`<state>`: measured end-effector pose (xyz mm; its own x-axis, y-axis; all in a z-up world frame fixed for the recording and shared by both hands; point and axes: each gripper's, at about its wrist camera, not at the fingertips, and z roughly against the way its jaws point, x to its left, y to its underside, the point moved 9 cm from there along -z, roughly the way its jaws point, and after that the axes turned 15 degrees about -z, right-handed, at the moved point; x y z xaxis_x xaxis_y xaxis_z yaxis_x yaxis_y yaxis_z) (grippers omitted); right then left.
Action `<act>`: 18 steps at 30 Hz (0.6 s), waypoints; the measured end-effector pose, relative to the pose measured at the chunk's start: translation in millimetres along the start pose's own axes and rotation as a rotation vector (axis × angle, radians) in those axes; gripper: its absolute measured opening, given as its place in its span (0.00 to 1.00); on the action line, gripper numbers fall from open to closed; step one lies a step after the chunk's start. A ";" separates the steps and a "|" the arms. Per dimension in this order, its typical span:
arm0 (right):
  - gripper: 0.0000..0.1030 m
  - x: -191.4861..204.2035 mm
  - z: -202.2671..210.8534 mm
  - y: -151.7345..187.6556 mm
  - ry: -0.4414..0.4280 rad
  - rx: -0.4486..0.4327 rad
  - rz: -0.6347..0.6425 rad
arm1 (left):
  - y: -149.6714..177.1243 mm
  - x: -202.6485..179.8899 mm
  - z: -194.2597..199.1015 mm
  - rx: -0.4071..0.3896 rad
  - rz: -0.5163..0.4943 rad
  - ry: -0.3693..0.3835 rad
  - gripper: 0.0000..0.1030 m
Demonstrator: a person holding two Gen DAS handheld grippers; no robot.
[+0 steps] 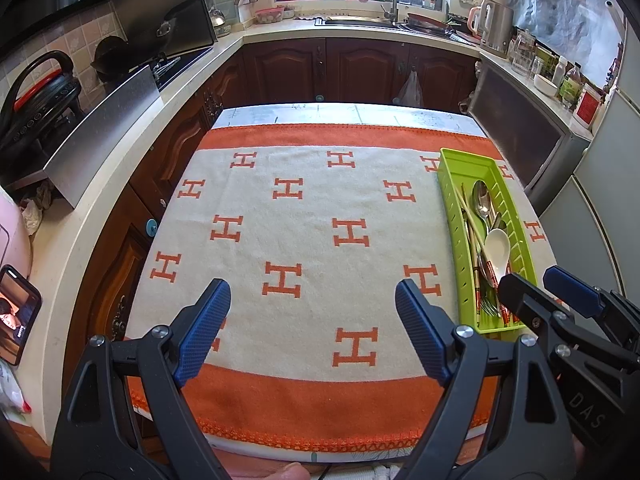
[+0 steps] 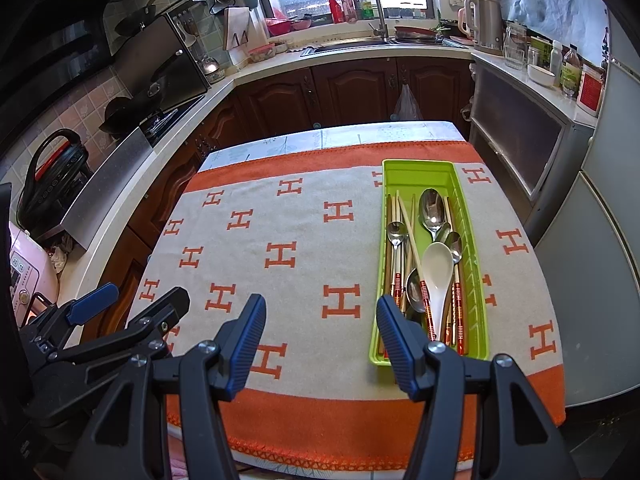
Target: Organize utensils
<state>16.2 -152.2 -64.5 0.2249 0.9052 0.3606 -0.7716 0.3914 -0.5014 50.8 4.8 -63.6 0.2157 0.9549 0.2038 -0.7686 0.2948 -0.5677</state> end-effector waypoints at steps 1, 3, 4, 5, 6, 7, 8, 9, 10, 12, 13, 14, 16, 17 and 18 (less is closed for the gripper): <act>0.56 -0.1 -0.1 0.0 0.000 0.000 0.000 | 0.1 -0.2 -0.1 0.000 0.000 0.001 0.81; 0.56 -0.8 0.1 -0.1 0.000 0.001 0.000 | 0.1 -0.2 0.0 0.001 0.000 0.000 0.81; 0.56 -0.5 0.0 -0.1 0.000 0.001 0.000 | 0.1 -0.4 -0.1 0.001 0.000 0.000 0.81; 0.56 -0.2 -0.1 0.0 0.000 0.001 0.000 | 0.1 -0.3 -0.2 0.001 0.000 0.000 0.81; 0.56 -0.8 0.0 -0.1 0.000 0.001 0.000 | 0.2 0.4 -0.2 0.002 0.000 0.001 0.81; 0.56 -0.1 -0.2 0.1 0.001 0.001 0.000 | 0.3 0.1 -0.2 0.002 0.001 0.001 0.81; 0.56 -0.4 -0.1 0.0 0.001 0.001 0.000 | 0.3 0.3 -0.1 0.002 0.001 0.001 0.81; 0.56 -0.8 0.0 -0.1 0.000 0.001 0.000 | 0.2 -0.2 -0.3 0.000 0.001 0.001 0.81; 0.56 -0.1 -0.3 0.0 0.001 0.001 0.001 | 0.2 -0.2 -0.4 0.001 0.000 0.001 0.81; 0.56 -0.7 -0.2 0.0 0.000 0.001 0.001 | 0.4 0.1 -0.4 0.001 0.001 0.001 0.81; 0.56 0.0 -0.4 0.3 0.001 0.002 0.001 | 0.5 0.4 -0.5 0.002 0.001 0.001 0.81; 0.56 -0.2 -0.3 0.3 0.001 0.002 0.001 | 0.6 0.7 -0.3 0.003 0.001 0.002 0.81; 0.56 0.3 -0.2 0.3 0.001 0.001 0.002 | 1.7 0.1 -1.8 0.003 0.004 0.001 0.81; 0.56 0.1 -0.5 0.3 0.001 0.000 0.002 | 1.8 0.6 -1.7 0.003 0.004 0.001 0.81; 0.56 0.2 -0.8 0.4 0.000 0.001 0.001 | 1.5 0.5 -1.8 0.003 0.003 0.000 0.81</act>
<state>16.4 -151.7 -65.3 0.2245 0.9055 0.3601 -0.7726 0.3906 -0.5006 50.8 5.8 -65.9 0.2137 0.9558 0.2021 -0.7713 0.2920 -0.5655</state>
